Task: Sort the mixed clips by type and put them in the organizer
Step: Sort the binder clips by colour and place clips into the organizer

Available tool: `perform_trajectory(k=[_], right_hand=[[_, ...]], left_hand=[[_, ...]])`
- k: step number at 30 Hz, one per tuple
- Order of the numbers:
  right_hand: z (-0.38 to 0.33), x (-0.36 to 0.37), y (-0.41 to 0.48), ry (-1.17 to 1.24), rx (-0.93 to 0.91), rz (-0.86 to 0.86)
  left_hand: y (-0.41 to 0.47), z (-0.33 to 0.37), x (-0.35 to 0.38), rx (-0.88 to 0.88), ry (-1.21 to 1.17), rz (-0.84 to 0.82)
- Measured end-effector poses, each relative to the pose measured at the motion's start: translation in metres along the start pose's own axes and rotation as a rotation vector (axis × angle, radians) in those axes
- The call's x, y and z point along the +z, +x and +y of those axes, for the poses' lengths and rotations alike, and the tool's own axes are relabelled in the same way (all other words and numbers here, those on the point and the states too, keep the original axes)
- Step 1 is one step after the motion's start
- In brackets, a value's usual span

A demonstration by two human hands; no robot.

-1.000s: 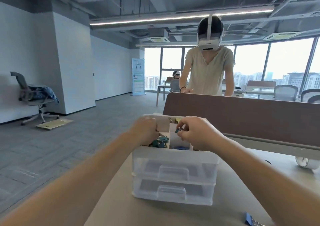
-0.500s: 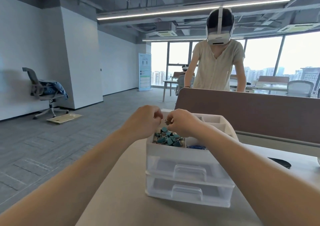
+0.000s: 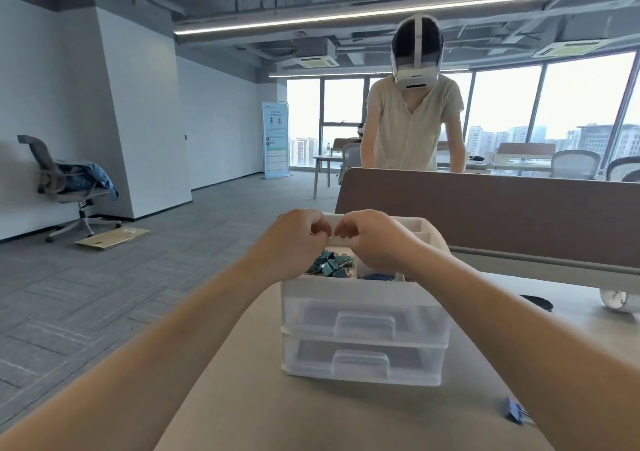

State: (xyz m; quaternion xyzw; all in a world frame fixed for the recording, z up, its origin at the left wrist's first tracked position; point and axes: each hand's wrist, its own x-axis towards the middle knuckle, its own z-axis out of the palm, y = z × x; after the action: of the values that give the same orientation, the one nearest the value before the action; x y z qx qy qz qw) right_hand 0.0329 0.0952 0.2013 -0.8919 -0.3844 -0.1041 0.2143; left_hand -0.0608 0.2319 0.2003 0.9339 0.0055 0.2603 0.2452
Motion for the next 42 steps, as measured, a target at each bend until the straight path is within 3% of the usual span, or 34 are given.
perform_trajectory(k=[4, 15, 22, 31, 42], right_hand=[[0.029, -0.016, -0.050, 0.057, 0.065, 0.076], [0.155, -0.062, -0.204, -0.046, 0.367, 0.136], [0.234, -0.082, -0.300, -0.120, 0.596, 0.060], [0.311, -0.104, -0.392, -0.155, 0.800, 0.059], [0.370, -0.108, -0.452, -0.284, 0.938, -0.082]], left_hand=[[-0.004, 0.032, 0.027, 0.093, -0.043, -0.003], [-0.017, 0.155, 0.154, 0.266, -0.159, -0.269], [-0.026, 0.236, 0.245, 0.405, -0.180, -0.483], [-0.039, 0.310, 0.329, 0.476, -0.244, -0.635], [-0.064, 0.370, 0.407, 0.624, -0.062, -0.880]])
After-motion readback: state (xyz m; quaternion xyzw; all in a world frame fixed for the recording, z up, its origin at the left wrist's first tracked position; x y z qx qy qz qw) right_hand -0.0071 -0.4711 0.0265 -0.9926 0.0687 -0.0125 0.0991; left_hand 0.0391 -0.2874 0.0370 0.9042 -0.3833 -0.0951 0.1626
